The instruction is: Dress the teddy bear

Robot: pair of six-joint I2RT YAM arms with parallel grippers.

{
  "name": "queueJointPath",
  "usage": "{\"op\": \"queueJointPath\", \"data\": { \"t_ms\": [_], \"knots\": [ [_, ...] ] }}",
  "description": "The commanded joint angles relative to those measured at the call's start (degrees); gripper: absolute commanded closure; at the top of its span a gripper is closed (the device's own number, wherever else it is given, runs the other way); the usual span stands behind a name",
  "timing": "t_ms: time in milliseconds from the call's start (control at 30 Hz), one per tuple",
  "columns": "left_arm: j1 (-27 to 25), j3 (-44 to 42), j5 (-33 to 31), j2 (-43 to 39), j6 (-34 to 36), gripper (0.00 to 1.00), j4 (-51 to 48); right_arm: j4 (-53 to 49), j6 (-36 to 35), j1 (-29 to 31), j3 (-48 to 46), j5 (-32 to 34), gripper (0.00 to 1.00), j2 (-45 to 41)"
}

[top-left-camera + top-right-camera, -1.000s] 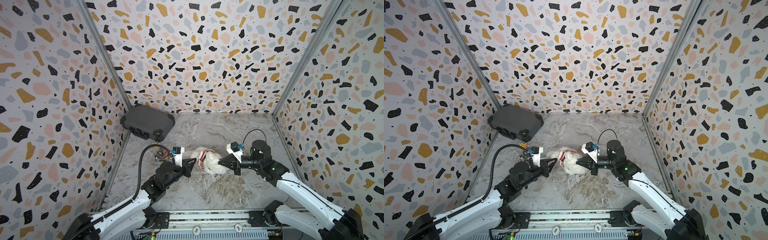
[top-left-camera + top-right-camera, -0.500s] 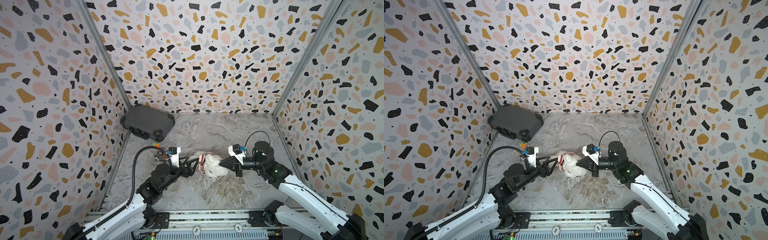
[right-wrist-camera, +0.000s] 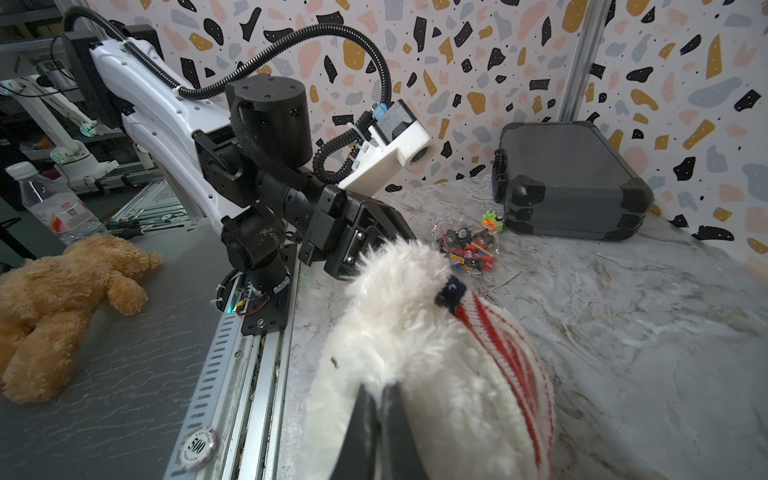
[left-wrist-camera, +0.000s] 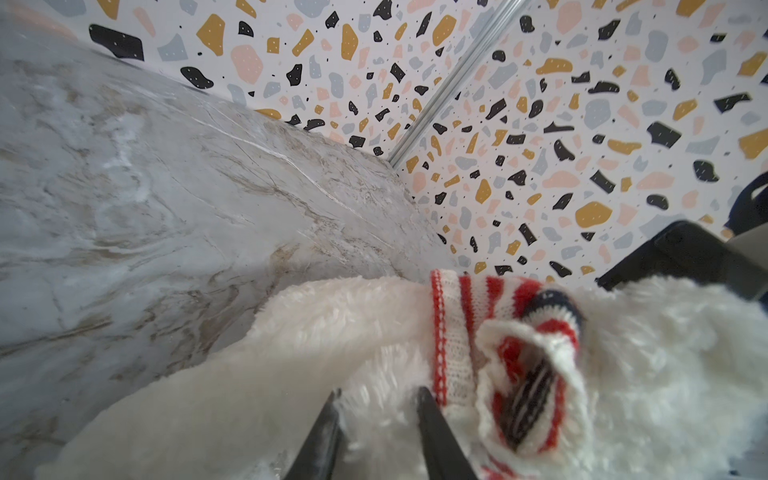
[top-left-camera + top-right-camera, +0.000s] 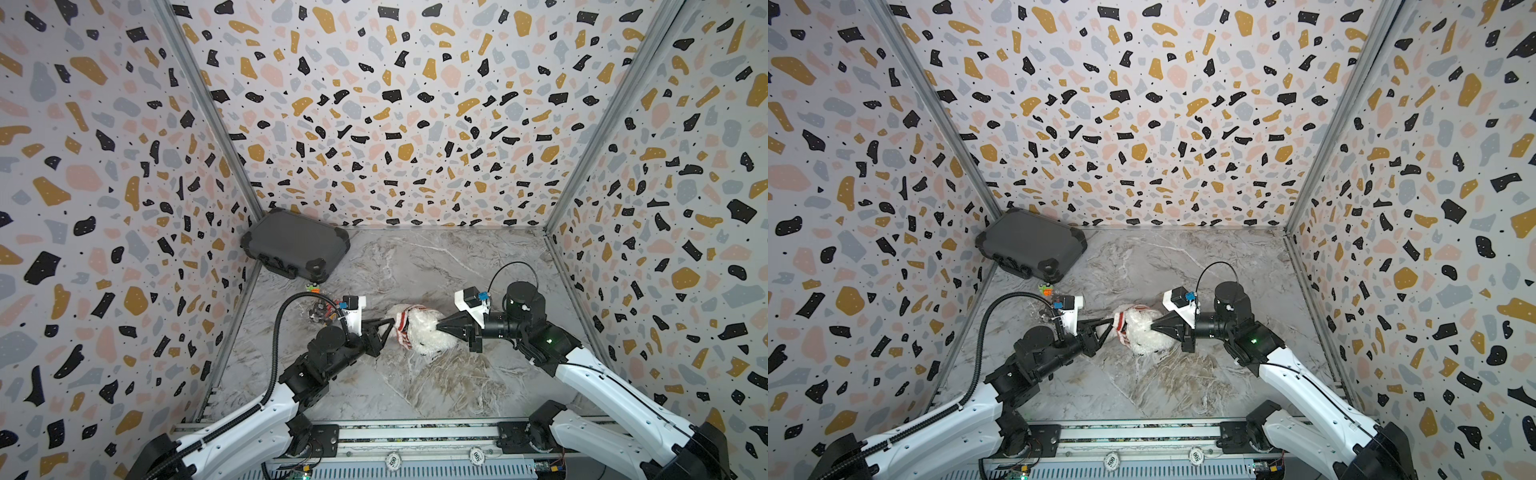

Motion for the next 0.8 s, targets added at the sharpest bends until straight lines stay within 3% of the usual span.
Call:
{"op": "queueJointPath", "data": {
  "t_ms": [0, 100, 200, 333, 433, 667, 767],
  "knots": [
    [0.21, -0.77, 1.08, 0.21, -0.68, 0.86, 4.47, 2.85, 1.19, 0.23, 1.48, 1.28, 1.0, -0.17],
    [0.21, -0.8, 0.6, 0.76, -0.88, 0.99, 5.31, 2.28, 0.92, 0.29, 1.16, 2.56, 0.99, -0.03],
    [0.21, -0.51, -0.13, 1.54, -0.66, 1.0, 5.06, 0.53, -0.03, 0.46, 1.25, 3.98, 0.89, 0.23],
    [0.25, -0.6, -0.67, 1.79, -0.29, 1.0, 4.95, -2.47, -1.61, 2.66, 2.28, 8.29, 0.5, 0.41],
    [0.23, -0.6, -0.83, 2.34, -0.35, 1.0, 5.11, -5.6, -3.27, 4.89, 3.87, 12.38, 0.34, 0.59],
    [0.21, -0.99, -0.95, 2.83, -1.12, 1.0, 5.98, -10.63, -3.8, 8.87, 4.48, 22.23, 0.16, 0.03],
    [0.21, -1.04, -1.27, 2.69, -1.5, 1.0, 5.44, -10.71, -0.8, 14.18, 3.91, 30.89, 0.13, -1.86]
  ]
}}
